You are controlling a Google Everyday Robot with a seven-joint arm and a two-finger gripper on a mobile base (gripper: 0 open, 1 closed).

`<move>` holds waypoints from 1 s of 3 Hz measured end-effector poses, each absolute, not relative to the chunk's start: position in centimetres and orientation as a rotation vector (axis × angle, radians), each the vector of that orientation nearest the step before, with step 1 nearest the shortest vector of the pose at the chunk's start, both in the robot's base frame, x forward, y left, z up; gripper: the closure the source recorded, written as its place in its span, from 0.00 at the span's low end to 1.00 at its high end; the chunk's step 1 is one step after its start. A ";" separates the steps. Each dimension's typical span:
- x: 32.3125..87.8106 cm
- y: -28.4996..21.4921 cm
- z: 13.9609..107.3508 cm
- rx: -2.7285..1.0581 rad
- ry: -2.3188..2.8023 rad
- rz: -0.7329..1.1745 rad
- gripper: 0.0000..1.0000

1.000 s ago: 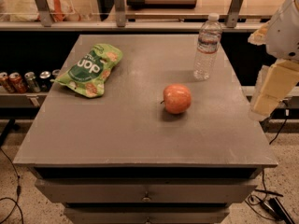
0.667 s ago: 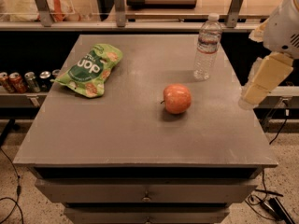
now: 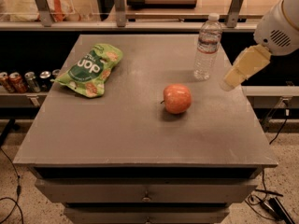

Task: Move water bottle near green rice chip bag

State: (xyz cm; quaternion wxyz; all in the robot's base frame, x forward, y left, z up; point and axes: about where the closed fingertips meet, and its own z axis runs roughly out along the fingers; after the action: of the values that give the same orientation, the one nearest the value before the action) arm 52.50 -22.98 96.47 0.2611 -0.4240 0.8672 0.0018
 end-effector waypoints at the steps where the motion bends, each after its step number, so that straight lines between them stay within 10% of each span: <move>1: 52.7 -22.8 96.6 -1.096 2.360 0.017 0.00; 3: 54.5 -22.4 95.9 -0.995 2.365 0.041 0.00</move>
Offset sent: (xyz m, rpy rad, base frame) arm 0.0026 0.0018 0.0018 0.0230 -0.0020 -0.0375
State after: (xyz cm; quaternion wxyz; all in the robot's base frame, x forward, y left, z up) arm 54.51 -22.42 95.95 0.2837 -0.3719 0.8837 0.0152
